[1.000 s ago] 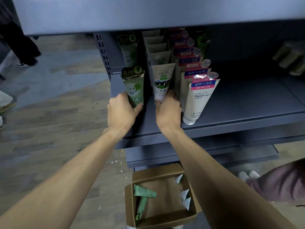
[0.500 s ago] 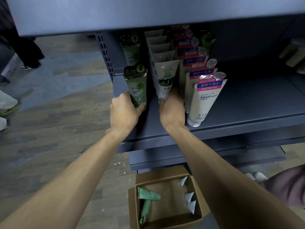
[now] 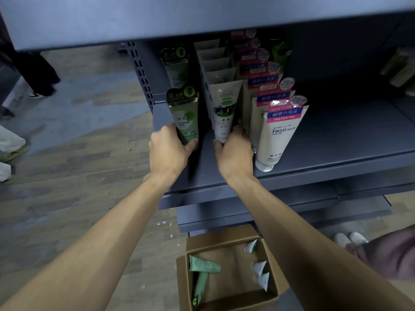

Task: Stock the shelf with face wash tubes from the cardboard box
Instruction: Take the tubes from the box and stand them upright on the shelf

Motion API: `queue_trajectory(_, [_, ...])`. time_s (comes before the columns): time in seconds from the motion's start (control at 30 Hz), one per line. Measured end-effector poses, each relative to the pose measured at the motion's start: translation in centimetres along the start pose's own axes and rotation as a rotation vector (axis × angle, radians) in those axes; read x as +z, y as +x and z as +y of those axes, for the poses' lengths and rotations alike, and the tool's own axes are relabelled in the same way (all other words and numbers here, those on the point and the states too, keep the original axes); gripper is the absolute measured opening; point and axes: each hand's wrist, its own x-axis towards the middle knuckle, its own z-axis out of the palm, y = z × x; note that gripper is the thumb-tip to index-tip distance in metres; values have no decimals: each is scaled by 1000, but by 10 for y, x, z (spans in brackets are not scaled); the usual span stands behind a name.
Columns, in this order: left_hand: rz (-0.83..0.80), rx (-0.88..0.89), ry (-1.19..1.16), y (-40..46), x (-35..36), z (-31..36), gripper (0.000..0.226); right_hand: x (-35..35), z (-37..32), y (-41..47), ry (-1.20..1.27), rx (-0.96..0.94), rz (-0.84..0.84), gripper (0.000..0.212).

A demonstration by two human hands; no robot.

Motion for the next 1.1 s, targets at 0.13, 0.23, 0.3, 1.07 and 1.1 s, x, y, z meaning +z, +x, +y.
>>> queue_trajectory(0.13, [-1,4,-3,10,3,0,29,-4,6,-17,31,-1,13,39])
queue_trajectory(0.23, [2,0,7,21,6,1,30,-6,11,-27,42,-30,-2,41])
queue_trajectory(0.3, [9,0,-10,28,9,0,30,-7,13,-29,61,-43,-10,43])
queue_trajectory(1.07, [109,-29,-51,64,36,-3,24,-4,29,-25,145,-138,-90,35])
queue_trajectory(1.1, [107,-29,-45,65,36,-3,24,-5,29,-25,150,-140,-91,35])
